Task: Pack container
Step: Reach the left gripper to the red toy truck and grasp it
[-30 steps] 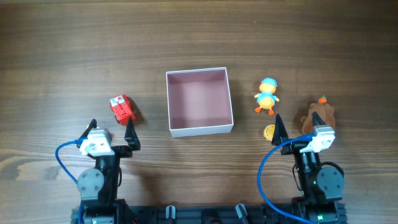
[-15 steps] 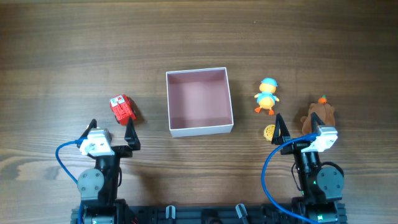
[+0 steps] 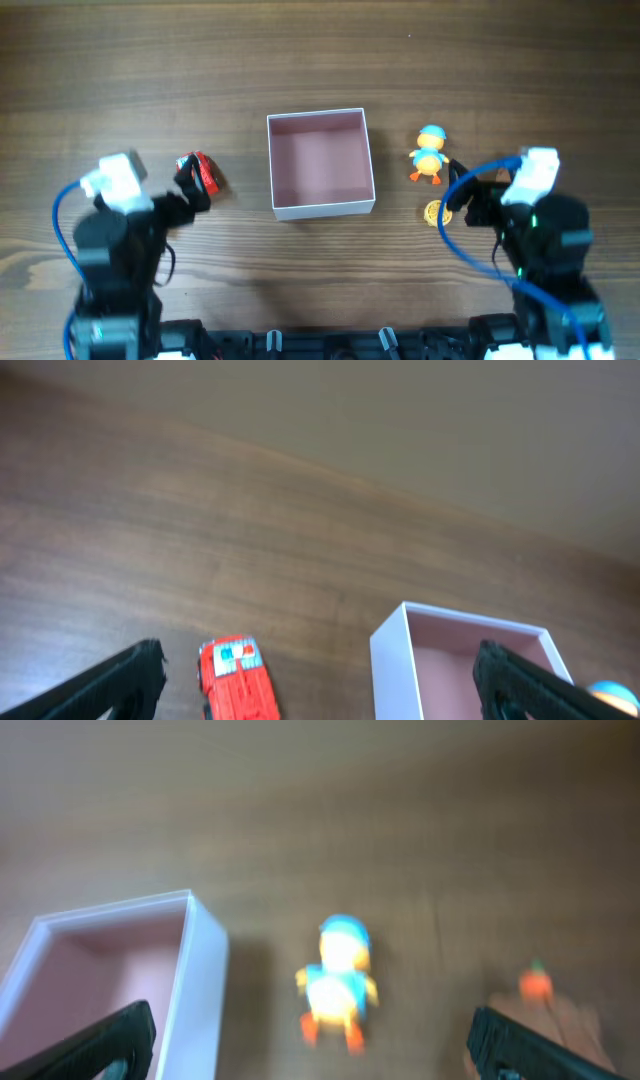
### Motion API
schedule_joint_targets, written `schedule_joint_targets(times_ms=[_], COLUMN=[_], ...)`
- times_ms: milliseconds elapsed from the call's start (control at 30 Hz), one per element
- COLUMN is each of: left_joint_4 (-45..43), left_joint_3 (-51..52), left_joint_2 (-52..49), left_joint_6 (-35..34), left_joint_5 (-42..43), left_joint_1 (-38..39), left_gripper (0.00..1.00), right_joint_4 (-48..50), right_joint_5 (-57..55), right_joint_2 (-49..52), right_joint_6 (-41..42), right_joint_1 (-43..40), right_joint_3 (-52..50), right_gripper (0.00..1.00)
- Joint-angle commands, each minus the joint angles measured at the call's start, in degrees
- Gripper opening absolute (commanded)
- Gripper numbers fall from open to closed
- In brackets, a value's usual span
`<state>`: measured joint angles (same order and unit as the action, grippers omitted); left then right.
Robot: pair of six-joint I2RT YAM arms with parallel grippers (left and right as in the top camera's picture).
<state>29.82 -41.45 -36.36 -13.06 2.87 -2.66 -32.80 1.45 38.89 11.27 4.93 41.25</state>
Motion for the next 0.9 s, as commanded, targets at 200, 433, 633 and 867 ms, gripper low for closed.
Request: schedule_joint_targets(times_ms=[200, 433, 633, 867], left_joint_4=[23.5, 21.5, 19.6, 17.1], left_joint_3=[-21.6, -21.6, -21.6, -21.6], left_joint_2=[-32.3, -48.5, -57.9, -59.7], left_joint_6=[-4.1, -7.2, -9.9, -9.9], left_joint_5=[3.3, 0.7, -2.1, -2.5], left_joint_1=[-0.3, -0.5, -1.7, -1.7], left_gripper=[1.0, 1.0, 1.0, 0.86], right_joint_4=[-25.9, -28.2, -30.0, -30.4], right_joint_5=[1.0, 1.0, 1.0, 1.0], right_joint_2=[25.7, 28.9, 28.9, 28.9], right_joint_6=[-0.2, -0.3, -0.7, -0.7], right_joint_1=[0.1, 0.1, 0.1, 0.1], right_joint_3=[18.7, 18.7, 18.7, 18.7], right_gripper=[1.0, 0.99, 1.0, 1.0])
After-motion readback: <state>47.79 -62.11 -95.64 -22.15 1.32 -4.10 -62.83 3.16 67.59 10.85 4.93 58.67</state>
